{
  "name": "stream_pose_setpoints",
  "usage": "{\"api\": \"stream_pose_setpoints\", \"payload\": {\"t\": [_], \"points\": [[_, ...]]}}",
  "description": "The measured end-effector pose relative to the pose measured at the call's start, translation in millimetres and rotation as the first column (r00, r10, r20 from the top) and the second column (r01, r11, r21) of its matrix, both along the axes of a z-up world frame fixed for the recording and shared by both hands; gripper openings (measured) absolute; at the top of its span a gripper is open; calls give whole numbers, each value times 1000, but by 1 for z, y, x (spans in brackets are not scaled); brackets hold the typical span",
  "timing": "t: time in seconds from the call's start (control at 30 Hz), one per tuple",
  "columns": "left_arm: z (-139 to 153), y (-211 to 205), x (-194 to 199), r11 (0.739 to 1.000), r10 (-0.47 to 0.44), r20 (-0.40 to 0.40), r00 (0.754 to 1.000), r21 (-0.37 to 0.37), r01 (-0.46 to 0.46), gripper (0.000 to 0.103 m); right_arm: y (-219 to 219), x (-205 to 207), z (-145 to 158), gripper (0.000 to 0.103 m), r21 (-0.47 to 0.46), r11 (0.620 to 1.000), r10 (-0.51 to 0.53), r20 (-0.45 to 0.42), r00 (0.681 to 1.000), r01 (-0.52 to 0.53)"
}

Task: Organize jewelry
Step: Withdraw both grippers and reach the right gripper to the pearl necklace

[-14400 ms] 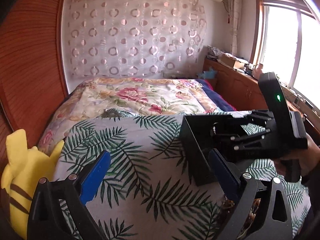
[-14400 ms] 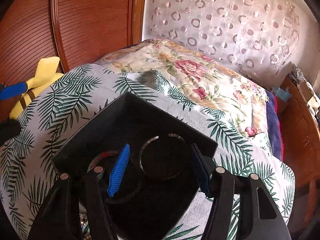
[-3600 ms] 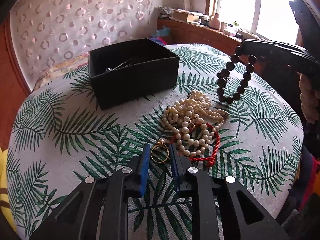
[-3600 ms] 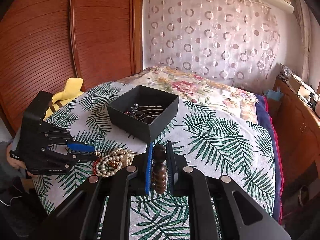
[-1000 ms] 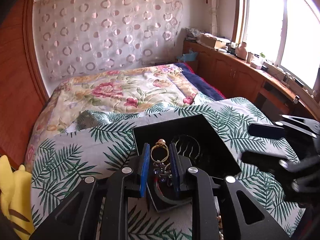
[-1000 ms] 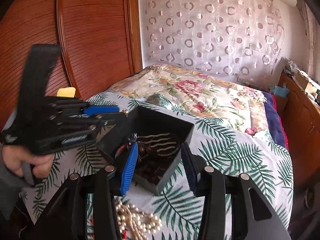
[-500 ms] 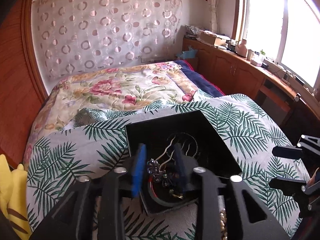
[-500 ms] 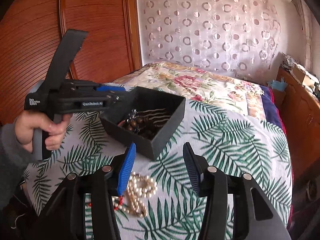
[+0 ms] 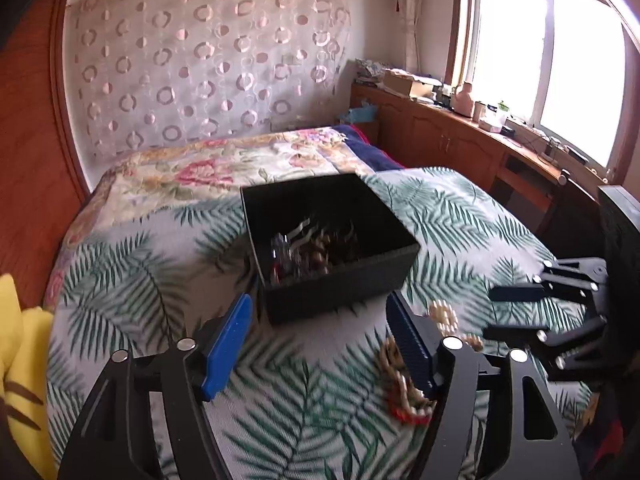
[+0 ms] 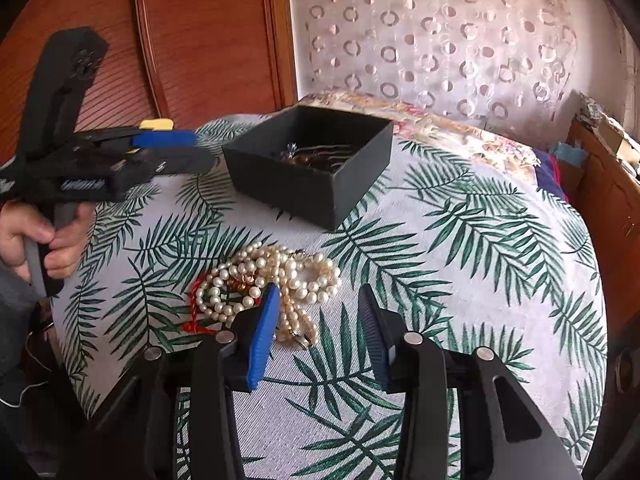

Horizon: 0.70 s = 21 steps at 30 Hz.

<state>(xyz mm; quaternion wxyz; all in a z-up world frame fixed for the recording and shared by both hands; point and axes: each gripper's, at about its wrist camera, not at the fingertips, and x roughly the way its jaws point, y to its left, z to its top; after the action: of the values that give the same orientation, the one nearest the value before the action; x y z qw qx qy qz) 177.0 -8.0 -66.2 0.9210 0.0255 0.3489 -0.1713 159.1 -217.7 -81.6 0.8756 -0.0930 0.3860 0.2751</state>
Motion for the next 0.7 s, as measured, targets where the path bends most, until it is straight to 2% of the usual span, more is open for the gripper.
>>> {"api": "stream_pose_setpoints", "payload": {"t": [0.2, 0.4, 0.53, 0.7], "points": [[-11, 5, -17, 1000, 6, -11, 1000, -11, -6, 77, 3, 18, -3, 29, -1, 1000, -22, -18, 1000, 22], [-16, 11, -27, 999, 28, -3, 1000, -16, -28, 81, 12, 33, -8, 23, -34, 999, -24, -36, 999, 23], [-18, 14, -32, 999, 30, -11, 999, -28, -30, 82, 22, 44, -15, 23, -75, 997, -9, -54, 998, 5], [-18, 16, -33, 999, 32, -12, 999, -33, -33, 82, 29, 51, -20, 23, -78, 997, 13, -83, 996, -19]]}}
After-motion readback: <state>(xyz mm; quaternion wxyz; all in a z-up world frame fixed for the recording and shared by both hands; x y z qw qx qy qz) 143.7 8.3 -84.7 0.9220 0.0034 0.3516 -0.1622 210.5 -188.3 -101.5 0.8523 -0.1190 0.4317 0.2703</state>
